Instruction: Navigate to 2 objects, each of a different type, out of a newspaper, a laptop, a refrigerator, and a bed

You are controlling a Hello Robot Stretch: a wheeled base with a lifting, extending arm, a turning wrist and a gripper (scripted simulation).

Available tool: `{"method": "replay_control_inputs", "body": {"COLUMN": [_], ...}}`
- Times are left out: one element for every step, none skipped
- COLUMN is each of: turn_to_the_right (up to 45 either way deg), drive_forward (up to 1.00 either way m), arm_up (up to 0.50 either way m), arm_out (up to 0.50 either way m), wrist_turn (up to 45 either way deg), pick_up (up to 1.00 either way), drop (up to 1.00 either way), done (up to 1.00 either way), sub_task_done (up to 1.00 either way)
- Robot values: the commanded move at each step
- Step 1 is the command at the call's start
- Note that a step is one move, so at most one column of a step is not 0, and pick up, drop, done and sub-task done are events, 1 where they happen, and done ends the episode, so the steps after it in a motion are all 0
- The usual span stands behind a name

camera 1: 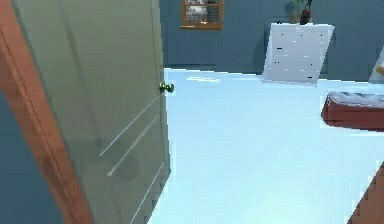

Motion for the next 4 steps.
{"method": "replay_control_inputs", "body": {"turn_to_the_right": [0.0,24.0,0.0,24.0], "drive_forward": [0.10,0.00,0.65,0.00], "arm_up": [0.00,0.00,0.00,0.00], "arm_out": [0.00,0.00,0.00,0.00], "wrist_turn": [0.0,0.0,0.0,0.0], "pick_up": [0.00,0.00,0.00,0.00], "drop": [0.00,0.00,0.00,0.00], "done": [0.00,0.00,0.00,0.00], "sub_task_done": [0.00,0.00,0.00,0.00]}}
